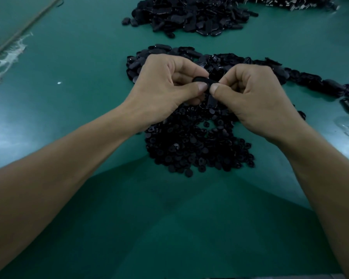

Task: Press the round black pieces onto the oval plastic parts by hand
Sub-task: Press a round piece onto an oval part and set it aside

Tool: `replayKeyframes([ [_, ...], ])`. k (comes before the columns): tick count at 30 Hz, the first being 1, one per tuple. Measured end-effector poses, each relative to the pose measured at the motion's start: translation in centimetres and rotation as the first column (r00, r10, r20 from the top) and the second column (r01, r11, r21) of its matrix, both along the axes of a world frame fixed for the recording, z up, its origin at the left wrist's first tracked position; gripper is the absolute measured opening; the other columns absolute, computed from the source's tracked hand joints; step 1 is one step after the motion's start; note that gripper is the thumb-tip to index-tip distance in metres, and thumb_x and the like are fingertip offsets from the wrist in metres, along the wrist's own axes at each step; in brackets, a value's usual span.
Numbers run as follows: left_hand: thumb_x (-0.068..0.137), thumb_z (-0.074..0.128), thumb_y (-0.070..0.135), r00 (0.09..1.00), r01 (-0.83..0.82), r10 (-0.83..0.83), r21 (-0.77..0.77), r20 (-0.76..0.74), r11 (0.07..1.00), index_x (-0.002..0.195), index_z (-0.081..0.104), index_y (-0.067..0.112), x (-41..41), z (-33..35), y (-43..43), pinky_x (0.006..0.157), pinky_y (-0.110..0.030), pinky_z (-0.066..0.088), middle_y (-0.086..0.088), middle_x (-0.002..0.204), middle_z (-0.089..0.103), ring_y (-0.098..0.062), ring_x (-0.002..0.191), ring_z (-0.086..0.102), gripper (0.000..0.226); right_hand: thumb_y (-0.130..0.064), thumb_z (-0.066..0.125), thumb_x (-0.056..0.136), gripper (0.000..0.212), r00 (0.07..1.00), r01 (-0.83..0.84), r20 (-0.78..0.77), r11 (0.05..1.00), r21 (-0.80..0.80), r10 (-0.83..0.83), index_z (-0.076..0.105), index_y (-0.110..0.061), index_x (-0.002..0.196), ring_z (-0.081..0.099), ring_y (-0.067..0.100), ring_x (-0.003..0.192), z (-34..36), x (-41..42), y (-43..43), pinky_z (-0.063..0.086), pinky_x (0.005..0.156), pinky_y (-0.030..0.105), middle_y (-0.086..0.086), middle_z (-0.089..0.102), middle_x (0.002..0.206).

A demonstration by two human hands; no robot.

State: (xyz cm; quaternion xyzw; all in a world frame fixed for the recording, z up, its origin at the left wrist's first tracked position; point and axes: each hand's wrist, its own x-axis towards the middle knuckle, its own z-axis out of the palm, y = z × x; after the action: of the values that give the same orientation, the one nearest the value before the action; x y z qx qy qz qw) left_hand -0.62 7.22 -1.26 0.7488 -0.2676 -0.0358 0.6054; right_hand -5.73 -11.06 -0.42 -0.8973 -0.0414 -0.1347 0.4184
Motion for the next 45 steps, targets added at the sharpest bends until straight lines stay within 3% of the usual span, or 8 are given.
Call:
replayKeyframes([
  [14,0.086,0.075,0.003,0.999,0.024,-0.024,0.002,0.027,1.000,0.087,0.070,0.016,0.1,0.4,0.1,0.065,-0.024,0.059,0.000,0.070,0.075,-0.015,0.065,0.073,0.014,-0.019,0.063,0.097,0.014,0.994,-0.107,0.019,0.994,0.036,0.106,0.068,-0.021,0.084,0.057,0.001,0.058,0.6,-0.3,-0.2,0.046,0.058,0.017,-0.005,0.067,0.070],
  [19,0.087,0.074,0.001,0.984,-0.178,0.176,-0.058,-0.036,0.982,0.088,0.070,0.013,1.9,0.7,1.5,0.061,-0.018,0.056,0.000,0.068,0.074,-0.011,0.063,0.072,0.012,-0.016,0.052,0.103,0.019,0.995,0.001,0.096,0.983,0.183,-0.019,0.069,-0.023,0.102,0.060,0.003,0.055,1.7,0.1,-1.8,0.045,0.054,0.012,-0.005,0.071,0.070],
  [24,0.086,0.077,0.011,0.926,-0.377,0.377,-0.022,0.010,0.926,0.088,0.074,0.021,3.8,-0.4,2.8,0.073,-0.029,0.061,0.003,0.069,0.075,-0.016,0.071,0.075,0.010,-0.021,0.072,0.091,0.006,0.998,0.026,-0.045,0.989,-0.142,-0.033,0.074,-0.022,0.096,0.068,0.012,0.072,1.3,0.1,-4.8,0.058,0.069,0.027,-0.001,0.073,0.081],
  [29,0.086,0.076,0.012,0.896,-0.444,0.443,0.016,0.041,0.896,0.099,0.073,0.018,5.0,-1.7,3.6,0.068,-0.026,0.061,0.008,0.068,0.072,-0.014,0.067,0.074,0.015,-0.037,0.084,0.073,0.018,0.959,-0.181,-0.270,0.924,-0.338,0.089,0.074,-0.039,0.088,0.062,0.000,0.077,1.2,0.1,-5.3,0.042,0.066,0.011,-0.015,0.068,0.083],
  [38,0.082,0.082,0.024,0.859,-0.508,0.488,0.138,0.157,0.850,0.086,0.070,0.033,5.3,-2.3,4.2,0.049,-0.013,0.050,0.013,0.070,0.072,0.003,0.053,0.064,0.015,-0.027,0.070,0.093,0.004,0.995,-0.067,-0.094,0.919,-0.389,0.033,0.072,-0.029,0.090,0.053,-0.021,0.071,0.4,0.5,-4.9,0.034,0.062,-0.004,-0.021,0.060,0.077],
  [40,0.083,0.081,0.027,0.849,-0.524,0.501,0.144,0.171,0.839,0.085,0.070,0.035,5.2,-2.3,4.2,0.051,-0.013,0.049,0.017,0.077,0.071,0.007,0.054,0.060,0.014,-0.028,0.066,0.096,0.006,0.999,-0.008,-0.045,0.945,-0.328,-0.007,0.068,-0.031,0.091,0.058,-0.013,0.072,0.6,0.5,-5.0,0.041,0.068,0.003,-0.017,0.063,0.079],
  [43,0.084,0.079,0.031,0.836,-0.538,0.504,0.137,0.217,0.832,0.085,0.071,0.037,4.9,-2.0,3.9,0.064,-0.010,0.047,0.022,0.079,0.069,0.012,0.062,0.059,0.010,-0.022,0.063,0.098,0.008,0.998,0.018,-0.061,0.975,-0.223,-0.032,0.071,-0.024,0.098,0.069,0.009,0.075,0.8,0.3,-4.9,0.057,0.079,0.034,0.001,0.072,0.082],
  [45,0.085,0.076,0.030,0.828,-0.538,0.498,0.116,0.256,0.835,0.080,0.069,0.039,4.4,-1.4,3.4,0.065,-0.005,0.042,0.025,0.075,0.067,0.015,0.064,0.058,0.012,-0.016,0.062,0.098,0.014,0.996,0.009,-0.082,0.988,-0.157,-0.023,0.073,-0.024,0.103,0.071,0.013,0.078,1.0,0.2,-4.7,0.058,0.076,0.036,0.007,0.074,0.085],
])
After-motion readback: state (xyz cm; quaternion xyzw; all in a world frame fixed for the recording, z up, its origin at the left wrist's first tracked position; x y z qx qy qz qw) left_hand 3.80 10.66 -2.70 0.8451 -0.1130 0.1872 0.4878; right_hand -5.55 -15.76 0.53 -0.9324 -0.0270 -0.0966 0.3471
